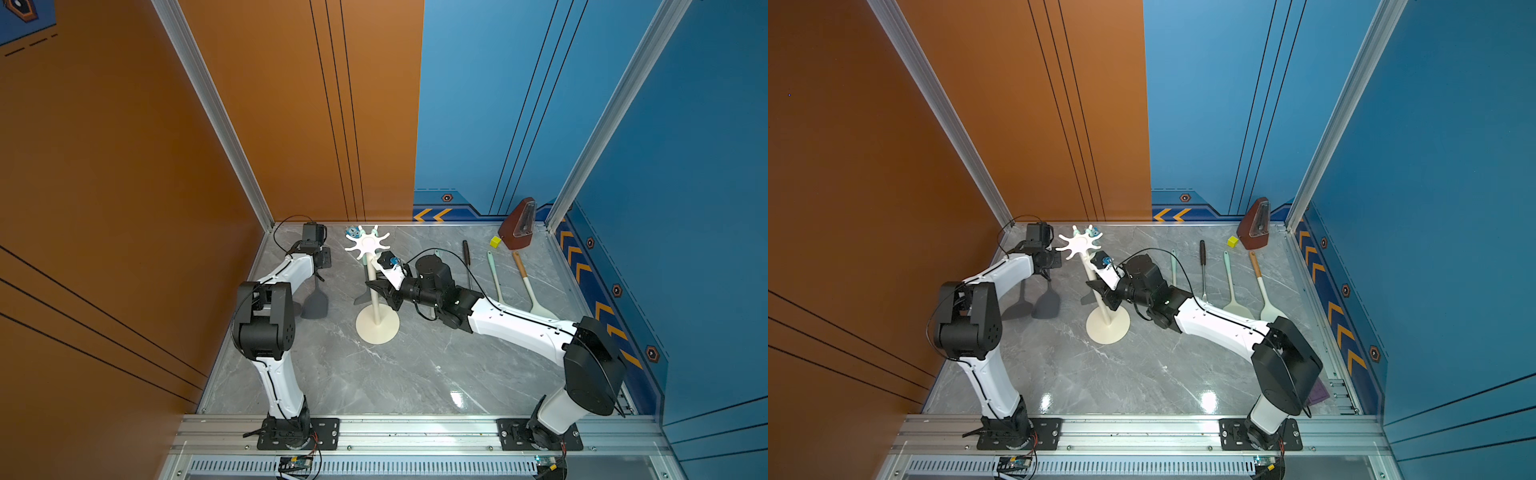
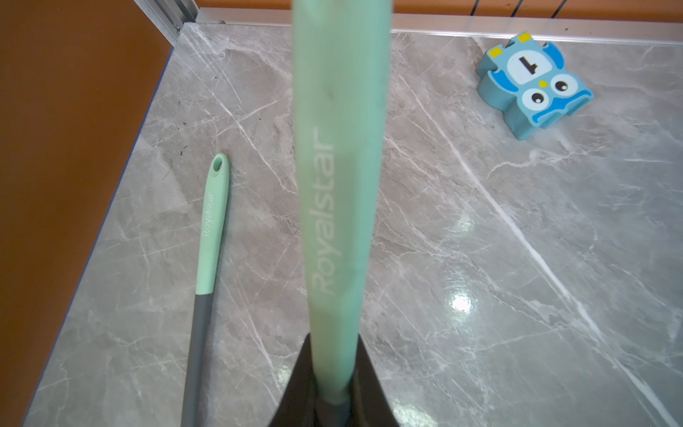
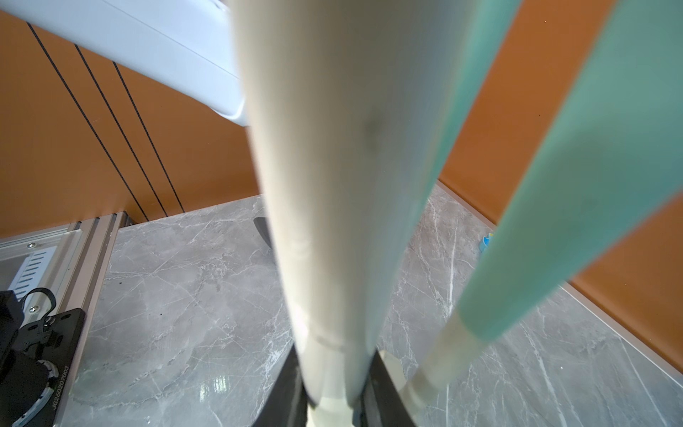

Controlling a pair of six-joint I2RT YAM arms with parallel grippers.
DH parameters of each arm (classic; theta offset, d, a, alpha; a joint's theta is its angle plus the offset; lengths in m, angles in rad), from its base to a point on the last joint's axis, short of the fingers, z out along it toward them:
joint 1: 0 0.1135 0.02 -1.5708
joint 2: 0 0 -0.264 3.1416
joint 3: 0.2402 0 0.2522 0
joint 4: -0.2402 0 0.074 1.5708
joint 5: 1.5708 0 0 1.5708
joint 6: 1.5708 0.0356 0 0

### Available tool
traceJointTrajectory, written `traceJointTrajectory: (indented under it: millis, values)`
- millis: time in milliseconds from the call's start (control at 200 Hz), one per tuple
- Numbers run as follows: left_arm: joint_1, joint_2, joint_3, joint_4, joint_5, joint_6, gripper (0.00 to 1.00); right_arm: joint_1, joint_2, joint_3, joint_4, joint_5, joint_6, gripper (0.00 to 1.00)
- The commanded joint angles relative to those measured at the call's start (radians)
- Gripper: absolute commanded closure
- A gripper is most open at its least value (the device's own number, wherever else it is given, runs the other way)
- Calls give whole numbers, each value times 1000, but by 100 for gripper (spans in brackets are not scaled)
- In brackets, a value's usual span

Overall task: Take the spatula off the kitchen utensil rack
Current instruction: Place the spatula at the center of the board.

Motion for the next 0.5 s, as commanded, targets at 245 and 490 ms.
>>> traceJointTrajectory:
  millis: [245, 490]
  values:
    - [5, 120, 94, -70, -22, 44, 96, -12, 46, -3, -42, 8, -7, 100]
    - [16, 182, 181, -169, 22, 60, 92, -13, 52, 0, -43, 7, -7, 100]
